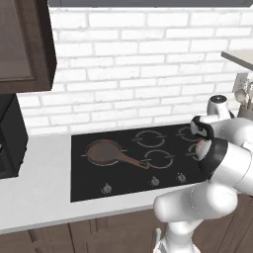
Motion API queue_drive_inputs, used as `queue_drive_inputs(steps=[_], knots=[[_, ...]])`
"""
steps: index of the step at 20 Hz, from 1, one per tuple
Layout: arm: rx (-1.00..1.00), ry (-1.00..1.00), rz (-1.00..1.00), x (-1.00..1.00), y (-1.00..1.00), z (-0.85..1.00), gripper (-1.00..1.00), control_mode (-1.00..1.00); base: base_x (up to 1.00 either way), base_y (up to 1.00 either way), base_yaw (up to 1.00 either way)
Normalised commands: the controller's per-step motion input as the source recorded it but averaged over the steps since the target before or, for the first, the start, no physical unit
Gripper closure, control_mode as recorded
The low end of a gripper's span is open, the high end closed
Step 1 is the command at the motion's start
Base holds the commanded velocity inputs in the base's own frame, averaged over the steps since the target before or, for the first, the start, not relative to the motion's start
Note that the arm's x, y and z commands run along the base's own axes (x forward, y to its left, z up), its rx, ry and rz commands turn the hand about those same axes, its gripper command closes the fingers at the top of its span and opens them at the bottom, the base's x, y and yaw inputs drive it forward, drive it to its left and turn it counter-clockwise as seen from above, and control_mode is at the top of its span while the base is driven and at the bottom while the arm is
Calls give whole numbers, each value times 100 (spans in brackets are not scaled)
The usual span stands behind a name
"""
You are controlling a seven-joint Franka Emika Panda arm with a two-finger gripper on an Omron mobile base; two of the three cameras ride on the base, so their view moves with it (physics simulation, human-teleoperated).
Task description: Pick the kettle from the counter and place it on a stove burner. Then turn the burner on.
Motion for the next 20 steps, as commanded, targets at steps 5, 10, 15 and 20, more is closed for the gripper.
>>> queue_drive_inputs(steps=[5, 10, 15, 20], knots=[[0, -11, -1, 0, 8, -18, 100, -100, 0, 0, 0], [0, -15, -4, 0, 0, 0, 100, -100, 0, 0, 0], [0, -2, -2, 0, 2, 0, 100, -100, 0, 0, 0], [0, 0, 0, 0, 0, 0, -100, -100, 0, 0, 0]])
